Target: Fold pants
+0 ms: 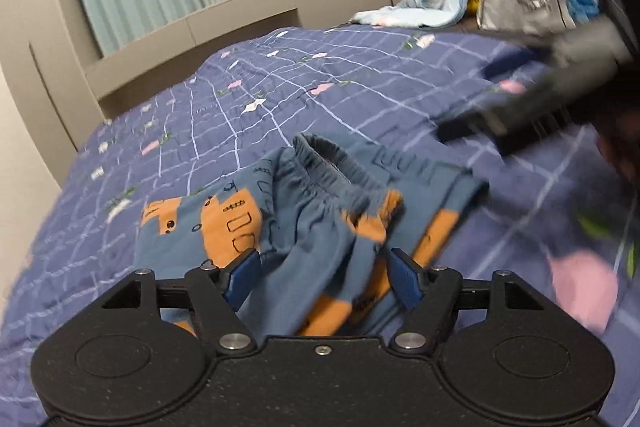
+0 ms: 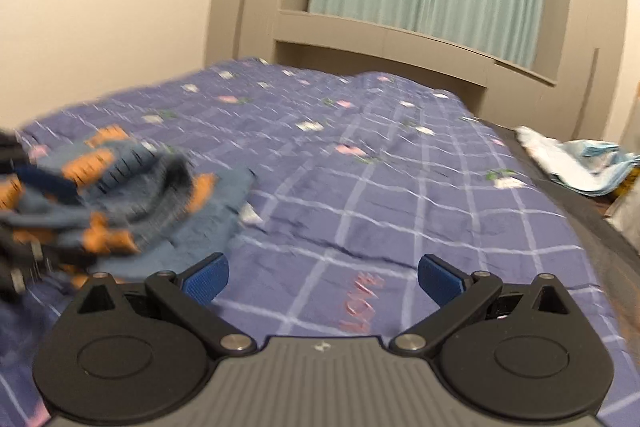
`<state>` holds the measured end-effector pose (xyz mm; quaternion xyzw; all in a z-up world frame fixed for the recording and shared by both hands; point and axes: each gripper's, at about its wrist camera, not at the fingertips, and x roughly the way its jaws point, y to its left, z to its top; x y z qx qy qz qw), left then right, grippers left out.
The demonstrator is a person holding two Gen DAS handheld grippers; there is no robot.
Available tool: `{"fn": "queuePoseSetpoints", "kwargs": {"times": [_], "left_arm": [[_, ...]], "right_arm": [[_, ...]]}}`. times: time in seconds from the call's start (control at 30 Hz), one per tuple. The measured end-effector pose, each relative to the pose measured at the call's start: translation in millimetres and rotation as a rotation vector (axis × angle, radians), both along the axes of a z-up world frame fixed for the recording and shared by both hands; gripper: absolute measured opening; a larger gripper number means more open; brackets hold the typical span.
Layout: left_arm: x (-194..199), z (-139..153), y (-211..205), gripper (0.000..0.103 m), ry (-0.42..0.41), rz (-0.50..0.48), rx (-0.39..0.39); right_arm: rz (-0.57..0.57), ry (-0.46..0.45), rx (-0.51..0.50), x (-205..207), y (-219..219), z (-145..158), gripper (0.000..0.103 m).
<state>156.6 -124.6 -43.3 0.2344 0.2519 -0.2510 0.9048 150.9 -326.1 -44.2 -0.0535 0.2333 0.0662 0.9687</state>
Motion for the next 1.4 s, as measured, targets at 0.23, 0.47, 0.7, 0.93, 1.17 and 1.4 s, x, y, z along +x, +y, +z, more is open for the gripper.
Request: {"fn": "queuePoseSetpoints", "kwargs": {"times": [0.23,0.47,0.7,0.93,1.17,1.4], "left_arm": [[-3.6,0.6,-1.9,0.089,-0.051,0.039,0.040],[-10.2,1.6,-3.6,0.060,-0.096,0.003,0.083],[-7.2,-1.7,-5.7,0.043,-0.044,-0.017,0.062],[3.9,2.2,-0.7,0.042,0.041,0.040,-0.031],[5.7,5.0,-0.9,0.034,0.055,0.055,-0.045],[8.0,12.5,1.7,0.008,0.077,0.052,-0.104]], "right_arm": [[0.228,0.060,0.201,43.8,15.3,16.5,0.103],[0.322,0.114,0.267,78.9,30.5,14.6,0.083],[0.319,0.155,0.294,87.8,36.5,5.2,0.060],[0.290,0.185,0.331,92.2,36.7,-3.1,0.030],[0.279,0.186,0.331,90.3,36.5,-3.2,0.023],[0.271,0.179,0.342,88.2,36.5,-0.8,0.017]]}}
